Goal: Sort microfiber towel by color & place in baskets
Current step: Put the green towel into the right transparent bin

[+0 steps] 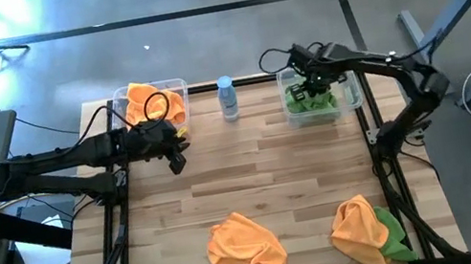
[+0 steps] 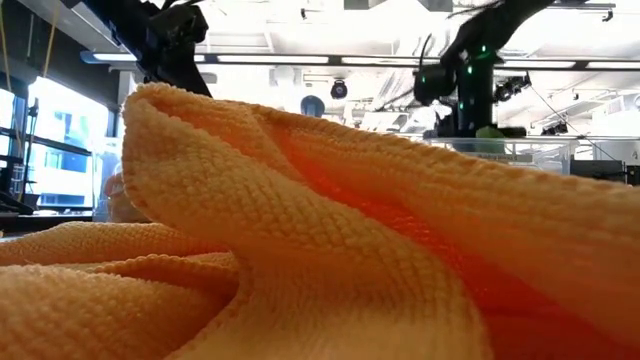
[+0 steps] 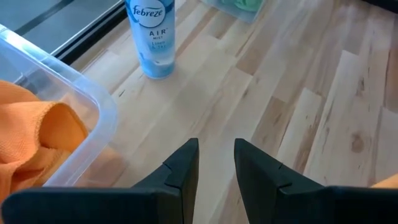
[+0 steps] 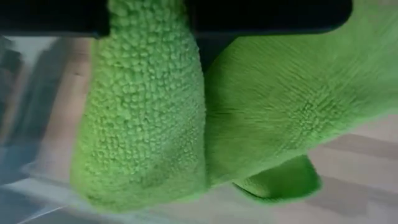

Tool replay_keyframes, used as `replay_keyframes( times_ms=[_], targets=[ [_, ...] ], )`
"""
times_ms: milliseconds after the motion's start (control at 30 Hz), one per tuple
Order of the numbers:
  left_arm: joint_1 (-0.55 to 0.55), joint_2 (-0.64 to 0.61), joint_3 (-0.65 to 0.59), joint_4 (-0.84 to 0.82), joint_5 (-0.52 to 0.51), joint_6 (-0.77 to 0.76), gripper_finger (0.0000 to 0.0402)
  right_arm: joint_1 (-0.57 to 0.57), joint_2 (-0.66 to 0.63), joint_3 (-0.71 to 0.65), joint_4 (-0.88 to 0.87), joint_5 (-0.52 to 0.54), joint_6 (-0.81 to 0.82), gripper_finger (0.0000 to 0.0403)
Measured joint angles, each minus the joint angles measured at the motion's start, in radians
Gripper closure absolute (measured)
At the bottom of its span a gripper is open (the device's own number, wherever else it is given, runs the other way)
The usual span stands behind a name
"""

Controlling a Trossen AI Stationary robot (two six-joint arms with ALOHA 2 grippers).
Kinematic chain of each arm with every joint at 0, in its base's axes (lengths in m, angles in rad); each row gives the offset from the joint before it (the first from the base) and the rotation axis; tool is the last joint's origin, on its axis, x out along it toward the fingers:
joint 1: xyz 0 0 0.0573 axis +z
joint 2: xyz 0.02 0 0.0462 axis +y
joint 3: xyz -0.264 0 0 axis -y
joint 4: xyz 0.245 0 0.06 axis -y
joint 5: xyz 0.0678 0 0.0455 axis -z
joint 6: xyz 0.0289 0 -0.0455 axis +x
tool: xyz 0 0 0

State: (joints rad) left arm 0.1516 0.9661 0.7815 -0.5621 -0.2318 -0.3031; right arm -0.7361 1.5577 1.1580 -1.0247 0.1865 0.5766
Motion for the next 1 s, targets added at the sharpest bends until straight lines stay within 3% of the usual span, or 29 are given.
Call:
replay_keyframes(
  times_ms=[300,467,767,1000],
  targets=[
    [0.0,0.0,0.0,0.0,0.017,0.003,0.0313,-0.031,0.0,-0.233,0.254,-0.049,0.029,0.0378],
    [0.0,0.0,0.0,0.004,0.017,0.028,0.0313,-0.041,0.001,-0.266,0.301,-0.061,0.061,0.0341],
    [0.0,0.0,0.0,0.015,0.017,0.021,0.0313,-0.045,0.008,-0.158,0.208,-0.091,0.006,0.0245],
    [0.0,0.0,0.0,0.032,0.003,-0.007,0.0313,-0.034,0.002,0.042,-0.02,-0.022,-0.081,0.0219]
  ],
)
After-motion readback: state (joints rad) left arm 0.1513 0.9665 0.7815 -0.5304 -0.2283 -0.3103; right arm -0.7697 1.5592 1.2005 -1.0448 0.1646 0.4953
